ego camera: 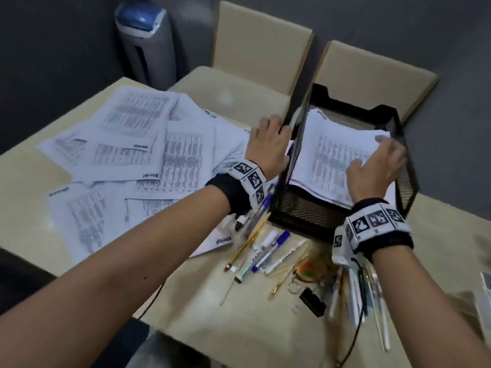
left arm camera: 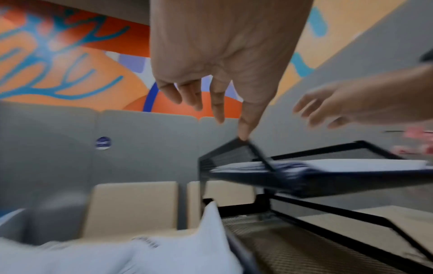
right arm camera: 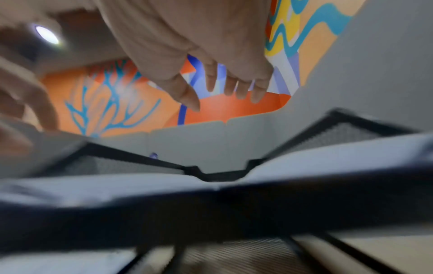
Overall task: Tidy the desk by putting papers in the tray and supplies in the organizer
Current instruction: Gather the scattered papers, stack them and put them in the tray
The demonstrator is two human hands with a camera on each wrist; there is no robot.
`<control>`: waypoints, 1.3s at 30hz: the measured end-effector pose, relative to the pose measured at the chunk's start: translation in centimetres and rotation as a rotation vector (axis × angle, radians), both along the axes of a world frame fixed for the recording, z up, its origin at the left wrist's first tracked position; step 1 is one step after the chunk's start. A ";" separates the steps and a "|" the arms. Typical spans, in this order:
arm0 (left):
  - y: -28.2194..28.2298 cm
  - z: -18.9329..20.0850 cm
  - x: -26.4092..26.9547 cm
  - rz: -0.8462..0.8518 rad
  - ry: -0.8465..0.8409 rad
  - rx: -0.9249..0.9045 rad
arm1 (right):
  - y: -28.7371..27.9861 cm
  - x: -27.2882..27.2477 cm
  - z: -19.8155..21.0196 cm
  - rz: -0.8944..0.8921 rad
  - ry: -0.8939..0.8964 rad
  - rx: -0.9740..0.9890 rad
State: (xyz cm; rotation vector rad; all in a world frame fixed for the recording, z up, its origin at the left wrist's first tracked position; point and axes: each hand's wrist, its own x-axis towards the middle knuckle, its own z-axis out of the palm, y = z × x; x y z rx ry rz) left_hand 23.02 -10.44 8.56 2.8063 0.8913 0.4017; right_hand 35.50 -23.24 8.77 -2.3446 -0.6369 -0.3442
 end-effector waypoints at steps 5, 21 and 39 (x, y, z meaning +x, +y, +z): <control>10.5 -2.5 -7.8 0.305 0.081 -0.172 | 8.9 -7.4 -0.2 0.350 0.033 0.217; 29.9 -15.1 -23.5 0.407 0.461 -0.274 | 27.1 -18.1 -15.6 0.305 0.700 -0.404; 23.6 -14.6 -28.6 0.500 -0.207 -0.640 | 28.5 -22.0 -14.3 0.461 0.711 -0.509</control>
